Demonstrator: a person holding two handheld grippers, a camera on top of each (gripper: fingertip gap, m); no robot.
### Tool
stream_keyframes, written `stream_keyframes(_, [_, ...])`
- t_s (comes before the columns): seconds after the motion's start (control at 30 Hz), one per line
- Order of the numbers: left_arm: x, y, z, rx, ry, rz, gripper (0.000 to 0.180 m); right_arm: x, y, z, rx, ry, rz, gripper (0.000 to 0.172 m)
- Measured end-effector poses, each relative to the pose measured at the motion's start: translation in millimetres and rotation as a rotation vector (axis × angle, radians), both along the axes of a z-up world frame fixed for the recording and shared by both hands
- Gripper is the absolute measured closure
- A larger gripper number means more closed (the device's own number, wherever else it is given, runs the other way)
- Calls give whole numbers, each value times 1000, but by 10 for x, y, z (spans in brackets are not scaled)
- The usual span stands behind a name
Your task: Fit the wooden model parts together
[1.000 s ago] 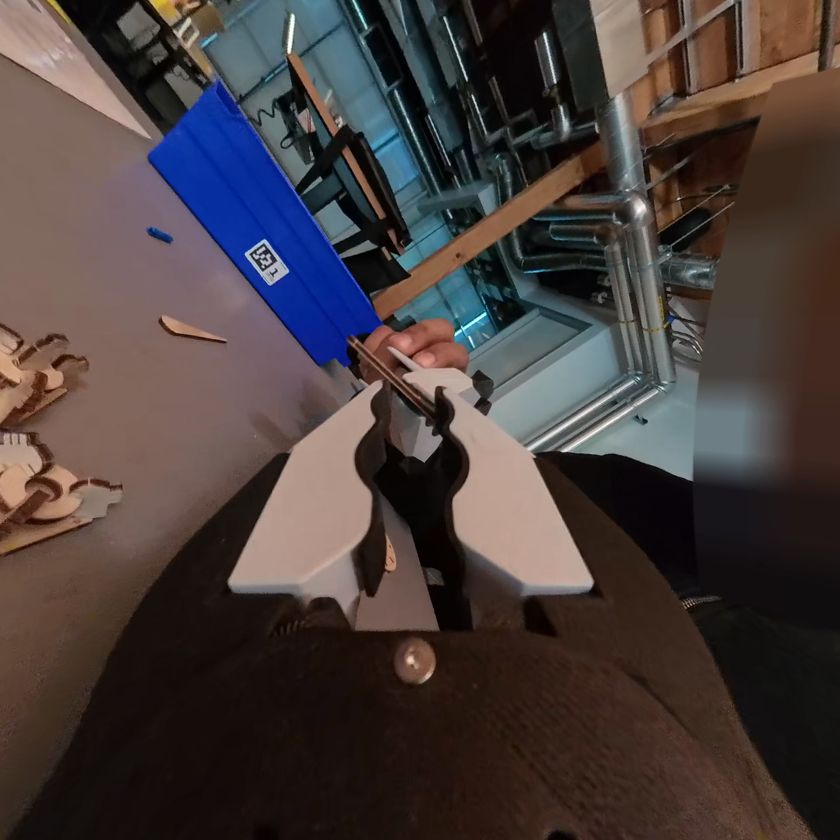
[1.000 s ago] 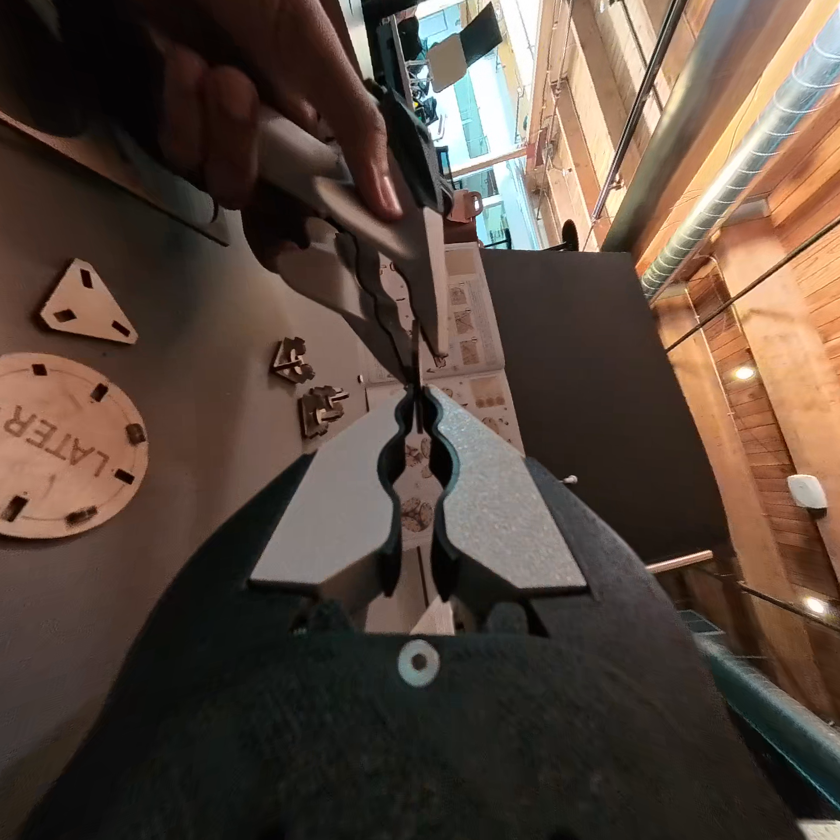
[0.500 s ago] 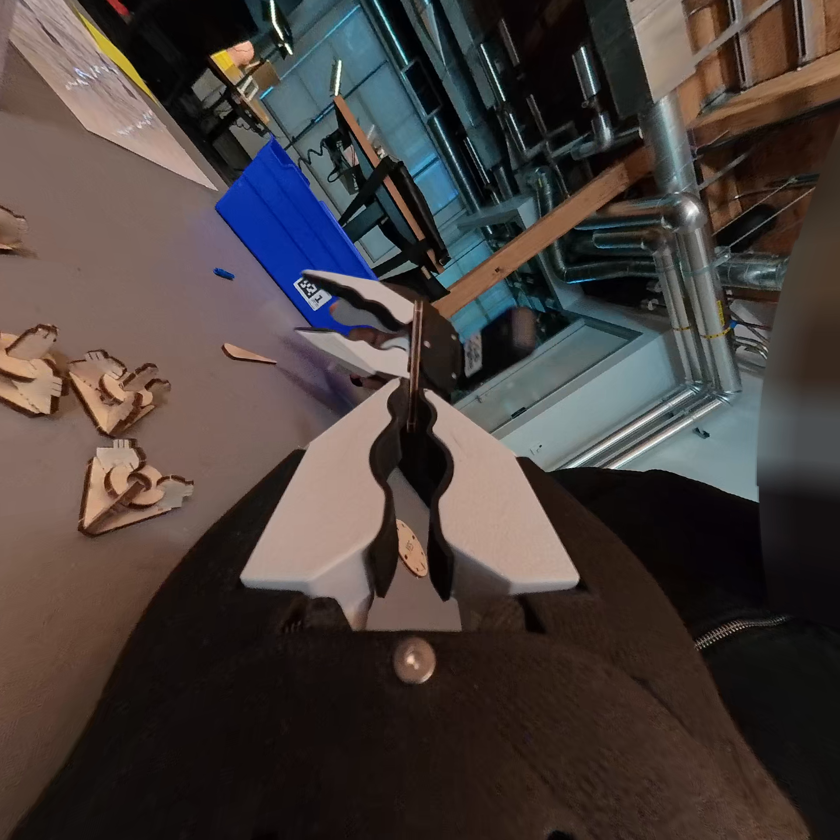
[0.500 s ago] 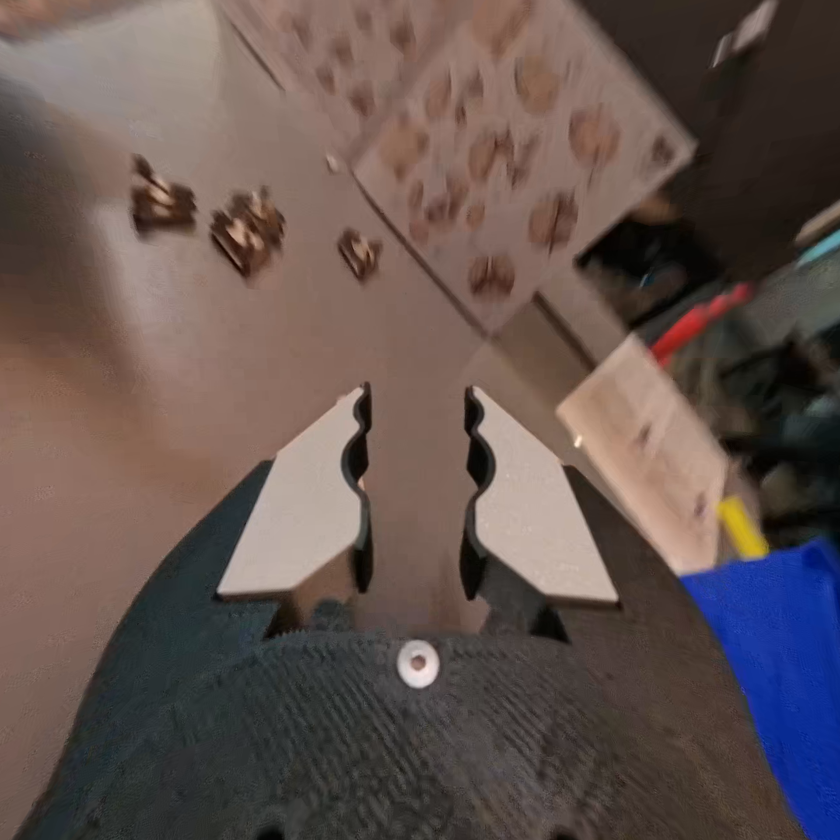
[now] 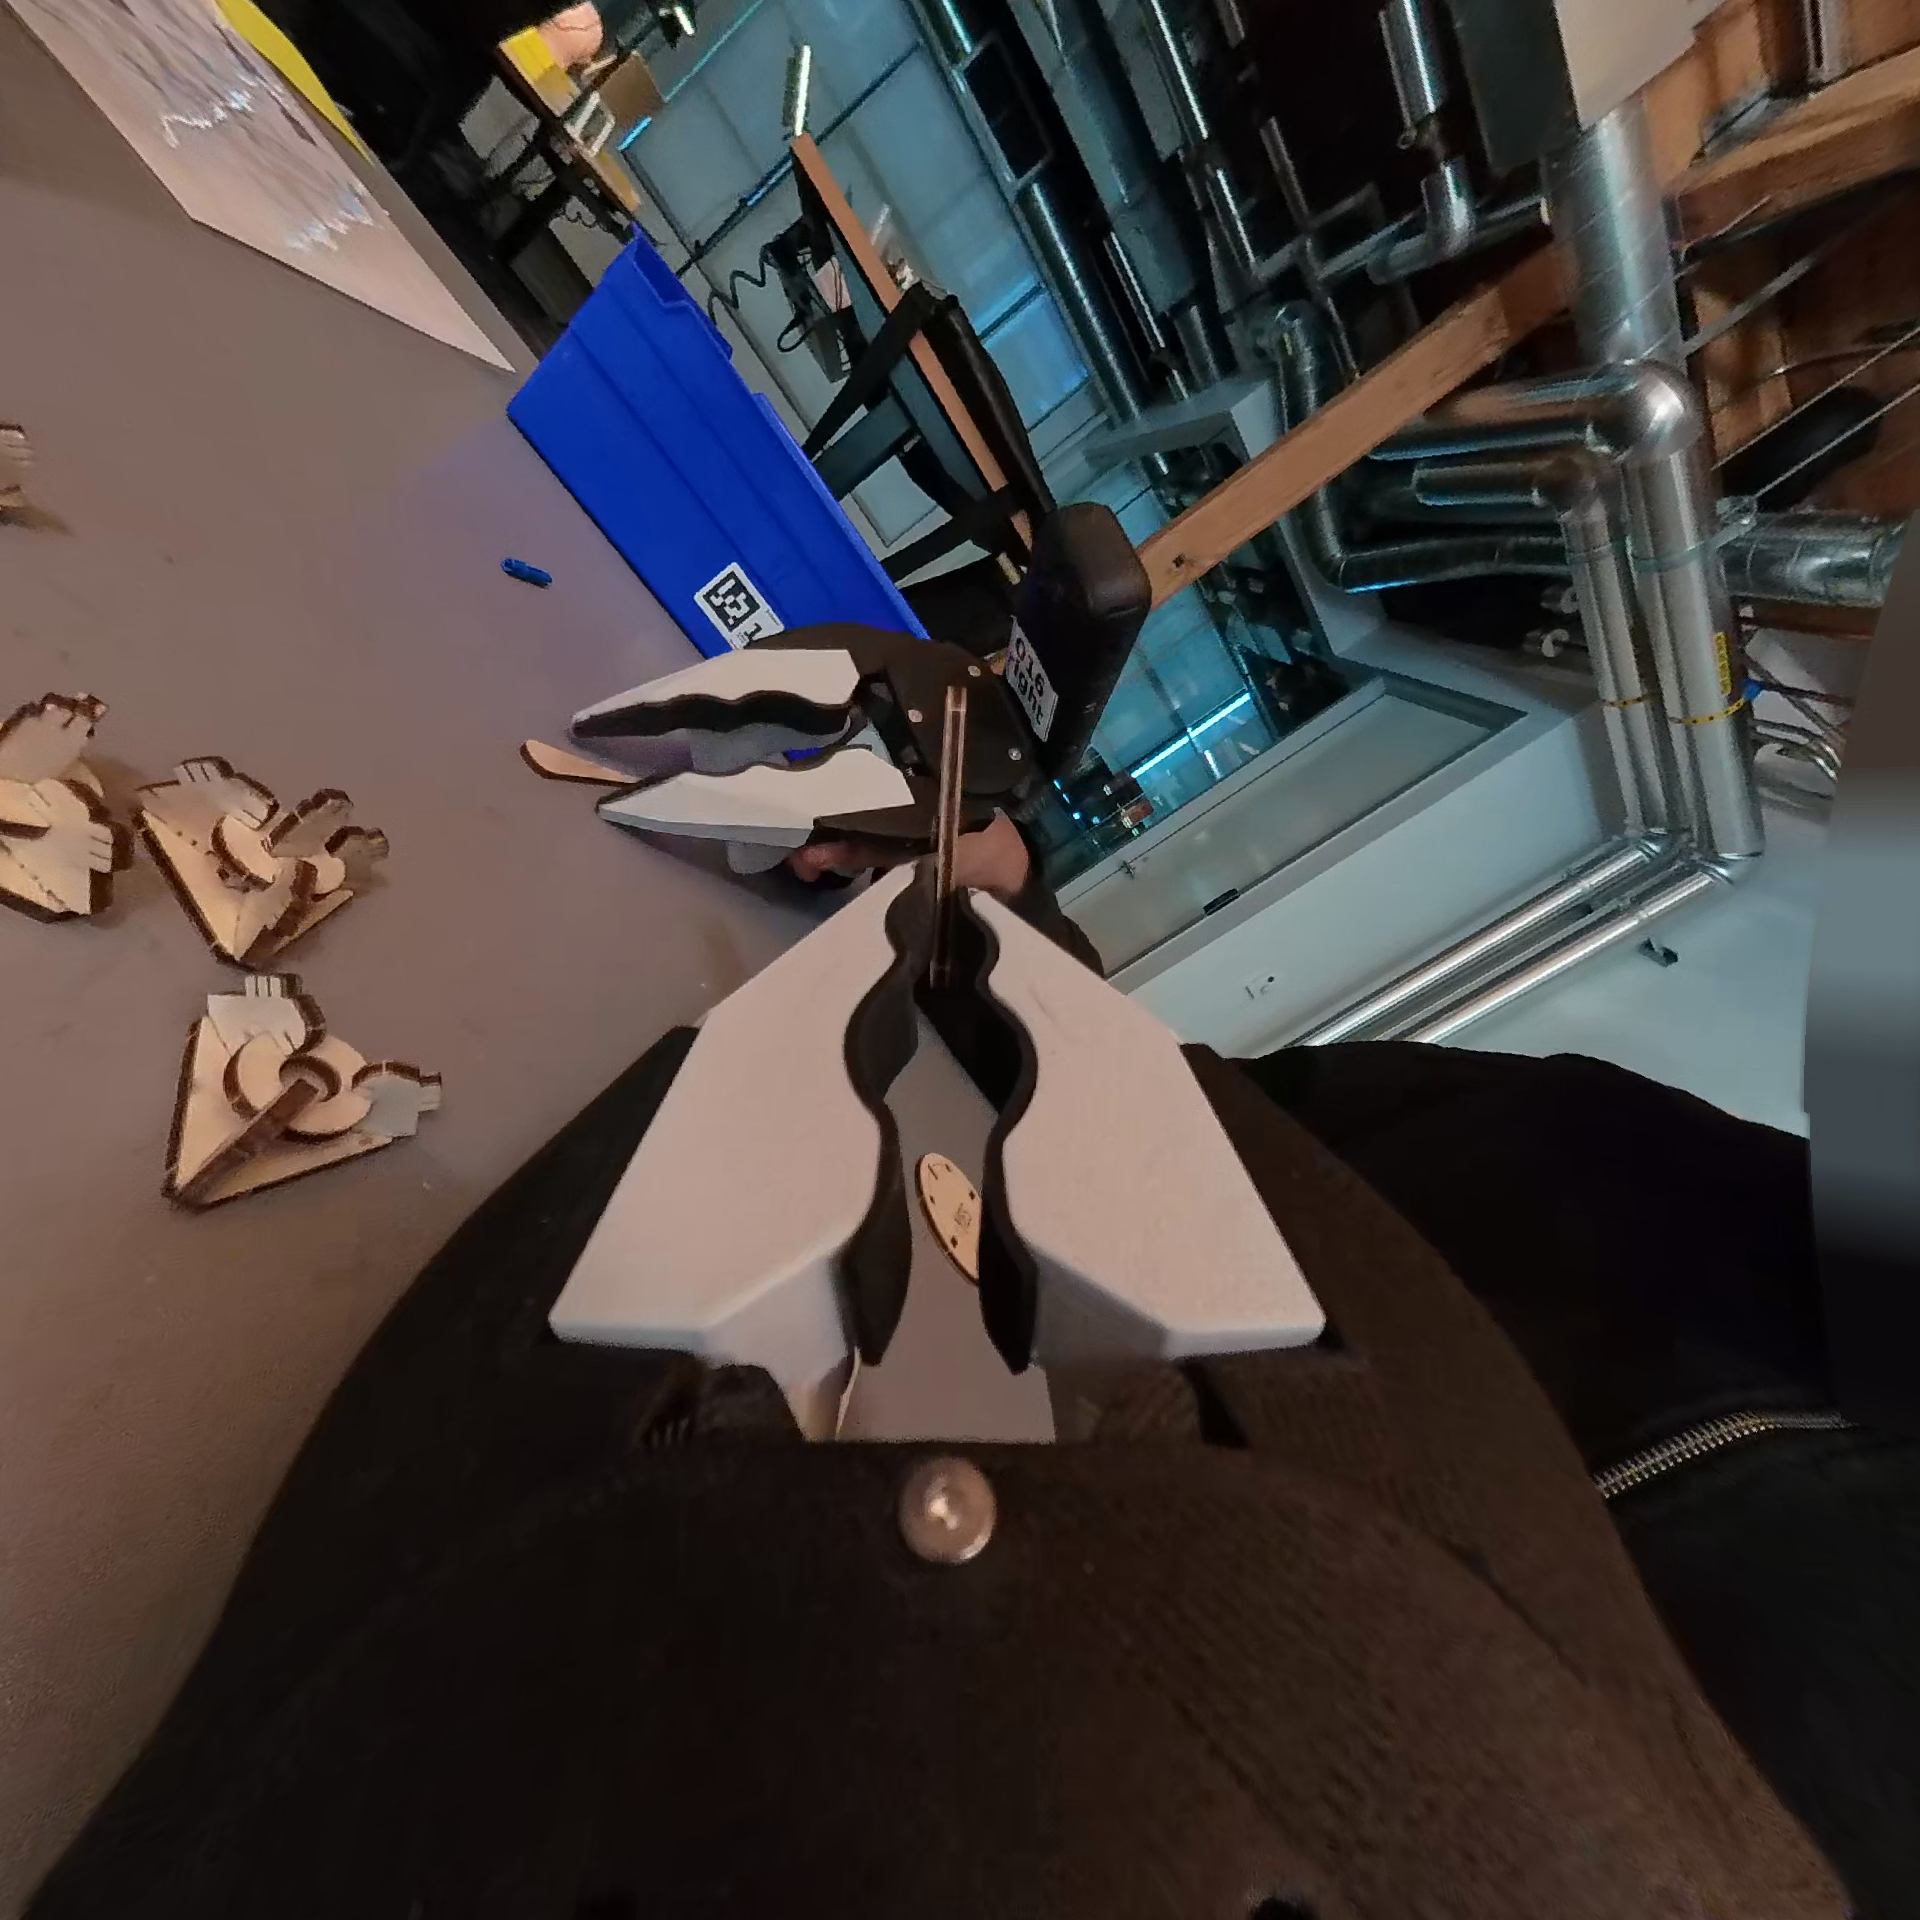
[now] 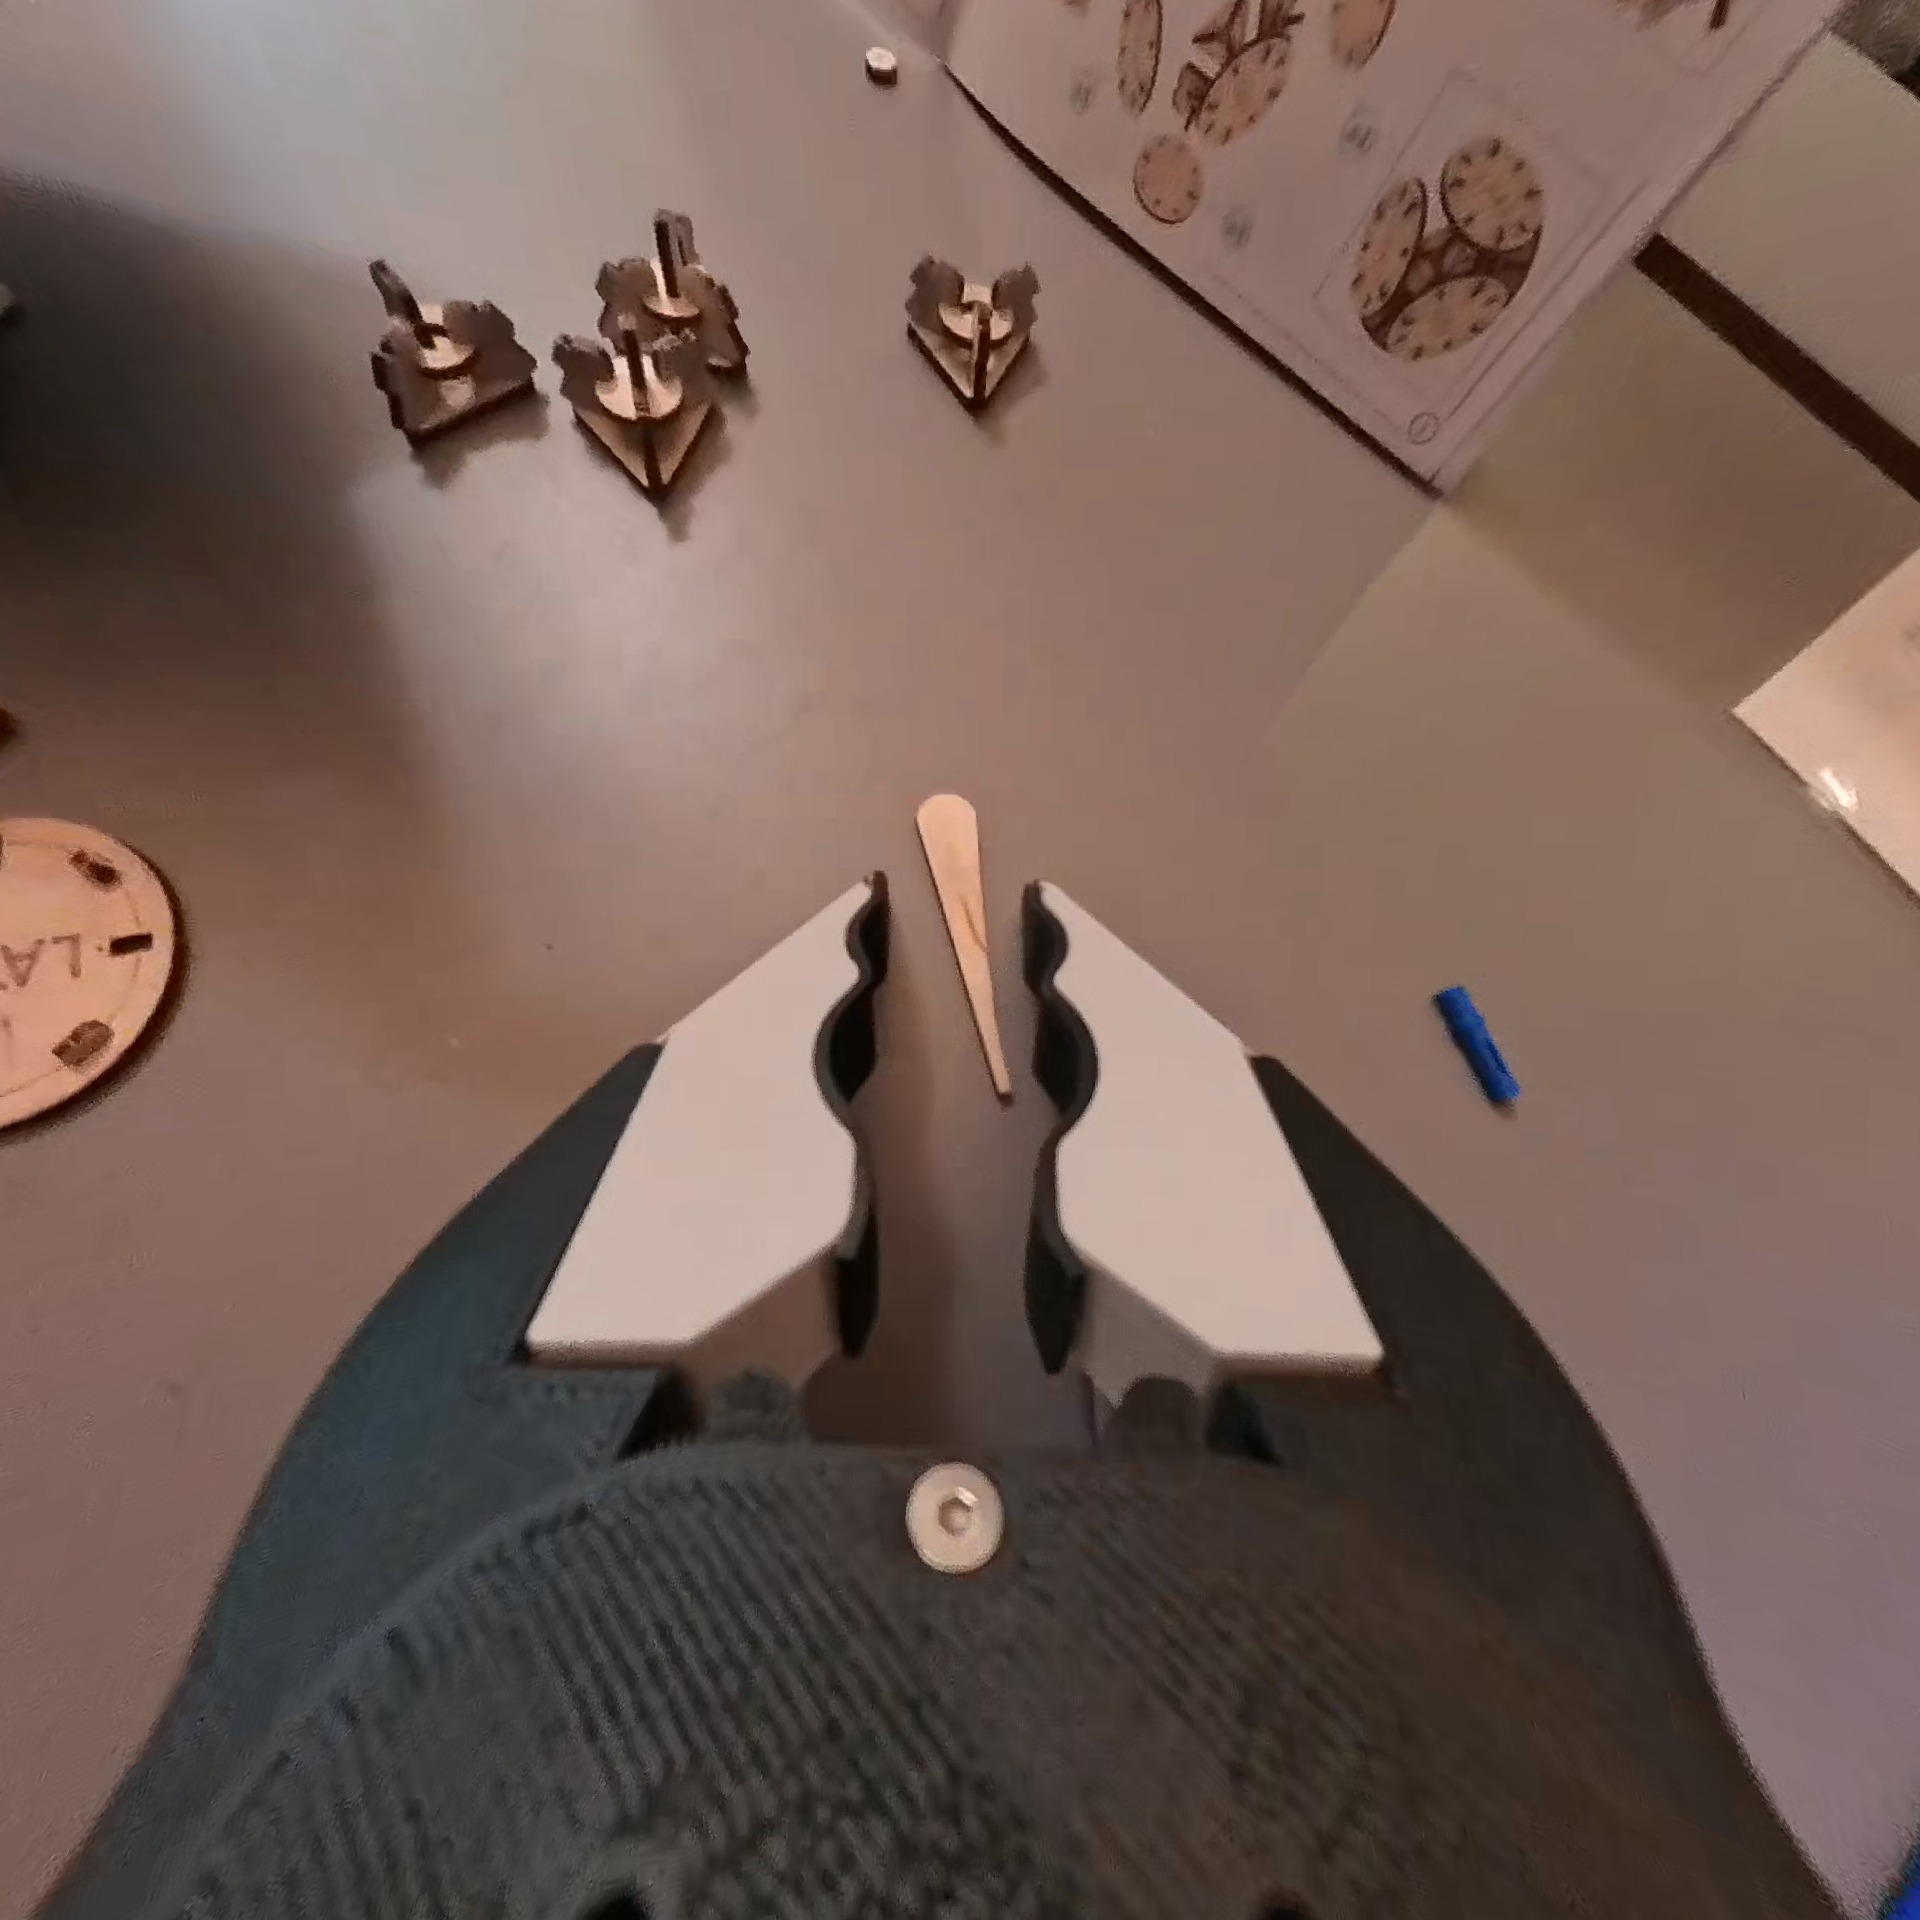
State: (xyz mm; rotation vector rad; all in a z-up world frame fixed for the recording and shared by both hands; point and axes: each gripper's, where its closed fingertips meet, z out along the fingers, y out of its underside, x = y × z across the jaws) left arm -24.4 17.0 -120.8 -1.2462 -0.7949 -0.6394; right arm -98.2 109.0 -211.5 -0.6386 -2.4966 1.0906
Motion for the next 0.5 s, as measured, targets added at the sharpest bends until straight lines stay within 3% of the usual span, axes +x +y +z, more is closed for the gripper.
stream_keyframes(0.1, [4,13,-14,-6,1,-3,180,31,-64,-13,9,3,33,165])
stream_keyframes(0.27, [0,11,-13,-10,5,2,180,76,-162,32,18,71,90,166])
stream_keyframes(0.33, [-6,6,-17,-16,7,7,180,124,-310,272,-94,176,146,166])
stream_keyframes(0.5, [-23,-10,-19,-29,11,20,180,491,-584,1137,-577,398,283,167])
